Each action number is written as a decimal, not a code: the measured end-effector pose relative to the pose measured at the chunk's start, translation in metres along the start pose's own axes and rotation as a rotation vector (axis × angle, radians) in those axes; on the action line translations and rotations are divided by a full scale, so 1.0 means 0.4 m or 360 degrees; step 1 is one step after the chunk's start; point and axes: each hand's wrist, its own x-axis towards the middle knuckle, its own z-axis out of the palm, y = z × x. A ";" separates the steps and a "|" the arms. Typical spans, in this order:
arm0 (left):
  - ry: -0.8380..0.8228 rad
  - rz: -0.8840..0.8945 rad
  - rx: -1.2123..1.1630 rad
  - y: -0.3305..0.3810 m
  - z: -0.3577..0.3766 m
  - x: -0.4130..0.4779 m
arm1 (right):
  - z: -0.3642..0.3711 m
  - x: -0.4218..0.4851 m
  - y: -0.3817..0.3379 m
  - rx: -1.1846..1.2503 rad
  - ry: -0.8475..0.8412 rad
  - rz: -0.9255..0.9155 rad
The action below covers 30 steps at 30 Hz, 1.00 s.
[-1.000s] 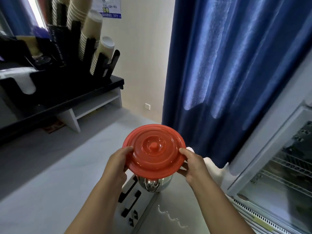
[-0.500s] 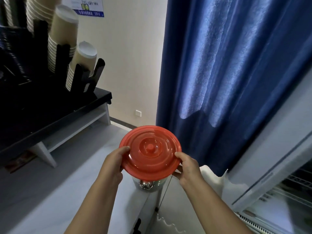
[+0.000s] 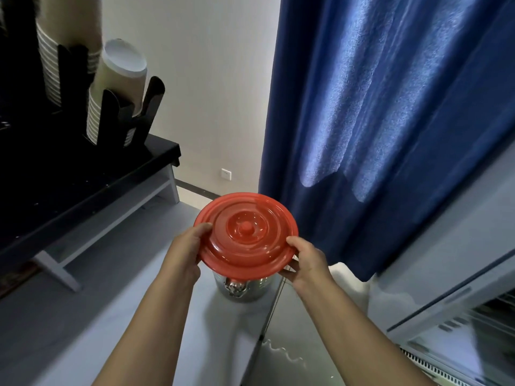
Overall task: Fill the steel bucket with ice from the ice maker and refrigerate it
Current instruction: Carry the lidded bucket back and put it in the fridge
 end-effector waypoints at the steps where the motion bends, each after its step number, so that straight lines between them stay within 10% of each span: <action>1: 0.0002 0.0004 0.0001 0.001 -0.001 0.003 | 0.002 0.003 0.001 0.0000 -0.0002 -0.0009; 21: 0.0125 0.0833 0.0491 0.059 0.025 -0.081 | -0.071 0.005 -0.025 -0.0089 0.0009 -0.0209; 30: -0.0413 0.1145 0.0585 -0.006 0.276 -0.228 | -0.263 -0.009 -0.106 0.0135 0.0117 -0.0254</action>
